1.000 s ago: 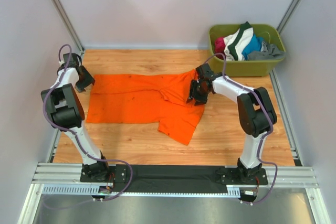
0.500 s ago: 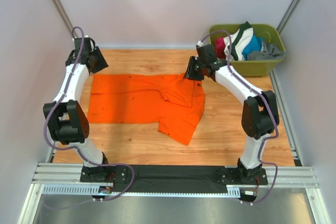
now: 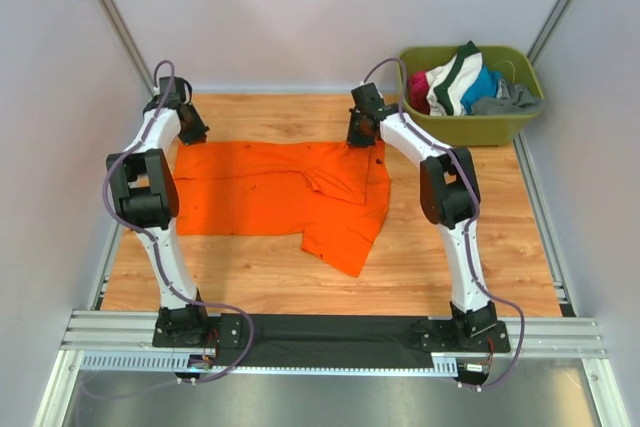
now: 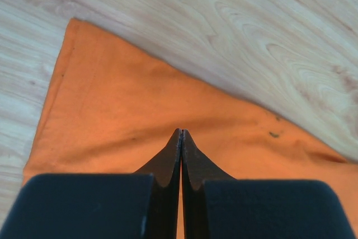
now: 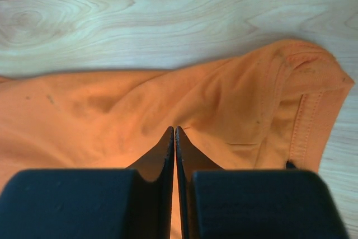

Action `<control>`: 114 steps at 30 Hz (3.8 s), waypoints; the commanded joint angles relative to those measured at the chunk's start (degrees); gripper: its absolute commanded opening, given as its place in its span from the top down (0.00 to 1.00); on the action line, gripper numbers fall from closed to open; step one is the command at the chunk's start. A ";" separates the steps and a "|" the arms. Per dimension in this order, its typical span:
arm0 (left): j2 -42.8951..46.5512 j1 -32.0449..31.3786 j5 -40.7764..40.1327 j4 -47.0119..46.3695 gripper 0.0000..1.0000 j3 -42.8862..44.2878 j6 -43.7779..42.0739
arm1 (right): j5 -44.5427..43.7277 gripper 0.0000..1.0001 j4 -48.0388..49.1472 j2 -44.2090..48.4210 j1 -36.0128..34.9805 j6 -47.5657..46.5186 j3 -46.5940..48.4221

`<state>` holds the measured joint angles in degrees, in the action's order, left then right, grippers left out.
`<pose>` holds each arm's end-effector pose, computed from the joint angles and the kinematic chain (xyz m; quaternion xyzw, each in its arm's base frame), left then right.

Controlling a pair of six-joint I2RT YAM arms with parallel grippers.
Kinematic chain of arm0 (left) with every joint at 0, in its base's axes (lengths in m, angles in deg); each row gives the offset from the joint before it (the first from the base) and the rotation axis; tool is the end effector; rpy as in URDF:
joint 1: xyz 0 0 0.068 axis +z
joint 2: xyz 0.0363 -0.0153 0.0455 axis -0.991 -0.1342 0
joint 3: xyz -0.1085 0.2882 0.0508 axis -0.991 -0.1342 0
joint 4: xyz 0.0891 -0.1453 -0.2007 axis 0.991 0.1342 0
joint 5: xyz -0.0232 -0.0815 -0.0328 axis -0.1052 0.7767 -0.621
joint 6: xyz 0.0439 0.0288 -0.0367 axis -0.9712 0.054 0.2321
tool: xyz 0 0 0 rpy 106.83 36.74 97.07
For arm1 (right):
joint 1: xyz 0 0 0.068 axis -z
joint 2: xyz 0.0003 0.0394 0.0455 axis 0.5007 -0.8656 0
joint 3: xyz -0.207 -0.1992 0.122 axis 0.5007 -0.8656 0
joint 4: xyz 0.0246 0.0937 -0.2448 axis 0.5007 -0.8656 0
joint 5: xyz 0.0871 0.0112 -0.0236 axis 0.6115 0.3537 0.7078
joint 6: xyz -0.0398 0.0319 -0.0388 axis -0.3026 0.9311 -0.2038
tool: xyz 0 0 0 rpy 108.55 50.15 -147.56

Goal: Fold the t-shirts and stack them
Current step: Fold the tshirt

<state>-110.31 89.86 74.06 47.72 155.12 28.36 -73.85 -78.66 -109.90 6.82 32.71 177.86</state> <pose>0.4914 0.0641 0.2443 -0.2768 0.9113 -0.0609 0.2987 0.5074 0.2172 0.2035 0.0361 0.9547 0.1214 0.2693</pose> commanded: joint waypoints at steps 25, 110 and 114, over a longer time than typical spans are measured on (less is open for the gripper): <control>-22.73 1.83 6.10 8.41 1.00 27.03 2.37 | -0.26 0.86 -3.96 -15.09 2.57 0.93 17.81; 25.61 20.73 -3.47 -16.20 0.73 -48.55 22.15 | 5.99 0.21 16.61 51.18 -13.51 28.08 -69.37; 25.52 20.73 -4.26 -16.20 0.95 -48.20 22.23 | 4.67 0.21 16.09 49.34 -14.48 27.65 -69.20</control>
<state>-84.17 110.19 70.86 32.38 106.62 50.52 -67.19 -61.83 -59.48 -7.04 60.17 106.52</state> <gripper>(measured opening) 0.107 0.795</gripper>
